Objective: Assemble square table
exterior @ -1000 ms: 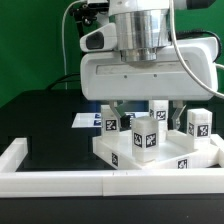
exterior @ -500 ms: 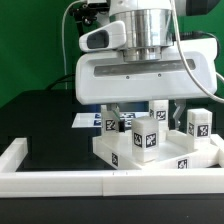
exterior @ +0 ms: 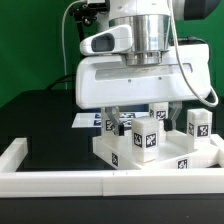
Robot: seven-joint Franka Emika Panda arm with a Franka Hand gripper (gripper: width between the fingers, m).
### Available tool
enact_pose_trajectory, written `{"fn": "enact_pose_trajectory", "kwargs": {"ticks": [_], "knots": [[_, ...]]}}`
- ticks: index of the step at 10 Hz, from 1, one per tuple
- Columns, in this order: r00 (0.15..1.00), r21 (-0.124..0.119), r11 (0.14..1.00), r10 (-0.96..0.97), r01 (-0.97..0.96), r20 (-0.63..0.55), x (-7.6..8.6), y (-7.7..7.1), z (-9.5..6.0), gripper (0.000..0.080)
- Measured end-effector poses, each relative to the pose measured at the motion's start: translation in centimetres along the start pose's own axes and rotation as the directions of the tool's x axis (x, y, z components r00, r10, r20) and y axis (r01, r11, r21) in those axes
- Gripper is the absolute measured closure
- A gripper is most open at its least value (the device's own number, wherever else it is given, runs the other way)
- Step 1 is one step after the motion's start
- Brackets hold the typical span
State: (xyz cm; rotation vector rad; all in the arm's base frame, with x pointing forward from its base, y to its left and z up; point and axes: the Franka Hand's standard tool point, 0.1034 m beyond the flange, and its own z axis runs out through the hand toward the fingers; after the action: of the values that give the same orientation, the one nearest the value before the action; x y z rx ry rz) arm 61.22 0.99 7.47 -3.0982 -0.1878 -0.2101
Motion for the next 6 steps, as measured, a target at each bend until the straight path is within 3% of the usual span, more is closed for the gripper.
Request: {"fn": "enact_pose_trajectory", "kwargs": {"ticks": [2,6], "knots": [[1.000,0.000,1.000,0.000,0.000,0.000,-0.01,0.01,0.01,0.0515],[1.000,0.001,1.000,0.028,-0.028,0.000,-0.02,0.01,0.03,0.0509]]}}
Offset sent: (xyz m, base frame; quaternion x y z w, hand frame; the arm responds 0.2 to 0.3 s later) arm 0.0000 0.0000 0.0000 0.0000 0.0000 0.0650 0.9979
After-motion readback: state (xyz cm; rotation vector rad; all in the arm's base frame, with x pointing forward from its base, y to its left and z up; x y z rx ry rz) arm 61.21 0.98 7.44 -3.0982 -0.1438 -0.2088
